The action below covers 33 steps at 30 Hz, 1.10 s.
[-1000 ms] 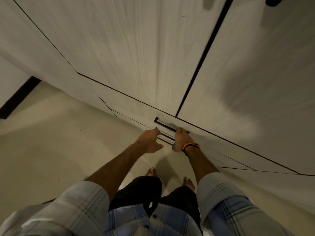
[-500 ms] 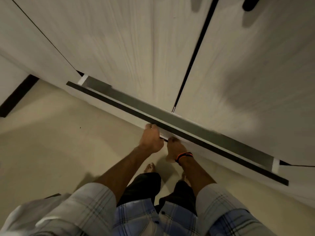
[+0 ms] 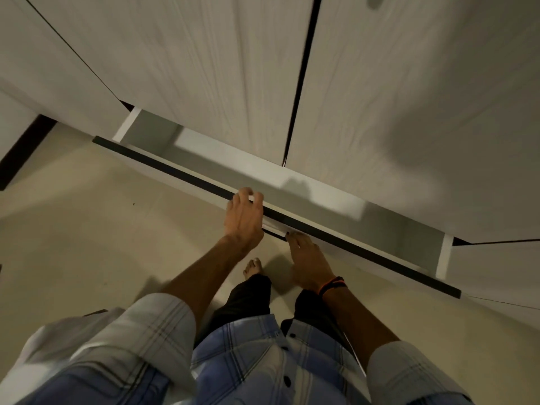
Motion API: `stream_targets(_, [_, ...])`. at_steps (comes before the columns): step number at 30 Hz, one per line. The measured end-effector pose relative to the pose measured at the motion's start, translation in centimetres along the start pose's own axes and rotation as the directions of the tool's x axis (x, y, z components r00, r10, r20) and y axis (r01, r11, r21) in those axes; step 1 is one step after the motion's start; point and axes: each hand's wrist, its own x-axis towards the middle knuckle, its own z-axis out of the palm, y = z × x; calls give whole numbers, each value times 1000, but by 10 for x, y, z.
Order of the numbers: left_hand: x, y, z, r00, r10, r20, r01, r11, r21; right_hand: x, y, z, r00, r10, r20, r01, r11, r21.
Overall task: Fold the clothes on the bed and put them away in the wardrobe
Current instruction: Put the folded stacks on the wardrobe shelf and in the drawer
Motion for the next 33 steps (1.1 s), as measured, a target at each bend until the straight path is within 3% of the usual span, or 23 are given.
stream_targets(3, [-4, 19, 2, 962, 163, 217, -188, 977, 98, -25, 9, -15, 993, -18, -119, 21, 1000, 21])
stream_targets(5, [-8, 30, 7, 932, 187, 311, -245, 956, 159, -35, 23, -23, 982, -61, -177, 65, 998, 14])
stream_targets(9, [-16, 42, 13, 947, 115, 299, -184, 959, 215, -53, 60, -40, 948, -87, -306, 80, 996, -37])
stream_targets(15, [-24, 55, 15, 953, 2, 303, -92, 955, 281, -84, 110, -41, 996, 64, -62, -72, 987, -143])
stream_targets(21, [-51, 89, 32, 946, -180, 269, 89, 944, 318, -110, 132, -32, 996, -78, 38, 82, 988, -131])
stream_targets(28, [-110, 150, 64, 948, -117, 296, 61, 979, 194, -146, 132, -22, 979, -163, 125, 182, 970, -159])
stream_targets(33, [-156, 181, 94, 947, -149, 286, 105, 981, 161, -179, 140, -5, 968, -187, 170, 208, 971, -119])
